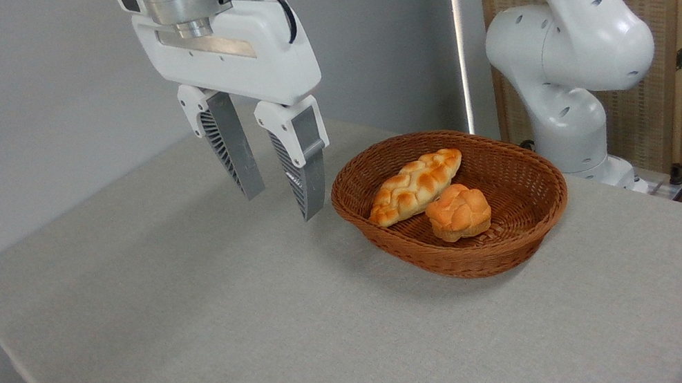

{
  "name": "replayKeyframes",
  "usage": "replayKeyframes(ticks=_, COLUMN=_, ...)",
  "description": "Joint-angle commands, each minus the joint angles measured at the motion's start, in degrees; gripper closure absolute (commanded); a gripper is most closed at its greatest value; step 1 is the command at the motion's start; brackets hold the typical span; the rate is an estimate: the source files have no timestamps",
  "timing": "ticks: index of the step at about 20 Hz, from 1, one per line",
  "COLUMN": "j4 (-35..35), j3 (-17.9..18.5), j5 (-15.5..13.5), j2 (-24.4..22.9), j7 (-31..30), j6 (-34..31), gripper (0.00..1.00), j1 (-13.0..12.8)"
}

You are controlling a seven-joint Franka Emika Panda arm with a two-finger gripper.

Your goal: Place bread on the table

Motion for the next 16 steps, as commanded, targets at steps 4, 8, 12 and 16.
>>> replayKeyframes(ticks=4, j4=1.15, j3=0.54, j5=-0.46, j2=0.61, j7=0.6, j6=0.24, gripper=0.0, j1=-0.14)
replayKeyframes(ticks=8, j4=1.15, j3=0.54, j5=-0.55, j2=0.61, j7=0.6, j6=0.24, gripper=0.0, j1=-0.14)
replayKeyframes(ticks=12, j4=0.98, j3=0.46, j5=-0.46, j2=0.61, j7=0.6, j6=0.06, gripper=0.0, j1=-0.14)
replayKeyframes(ticks=16, j4=0.89, j3=0.45, j5=-0.46, j2=0.53, j7=0.6, j6=-0.55, gripper=0.0, j1=-0.14)
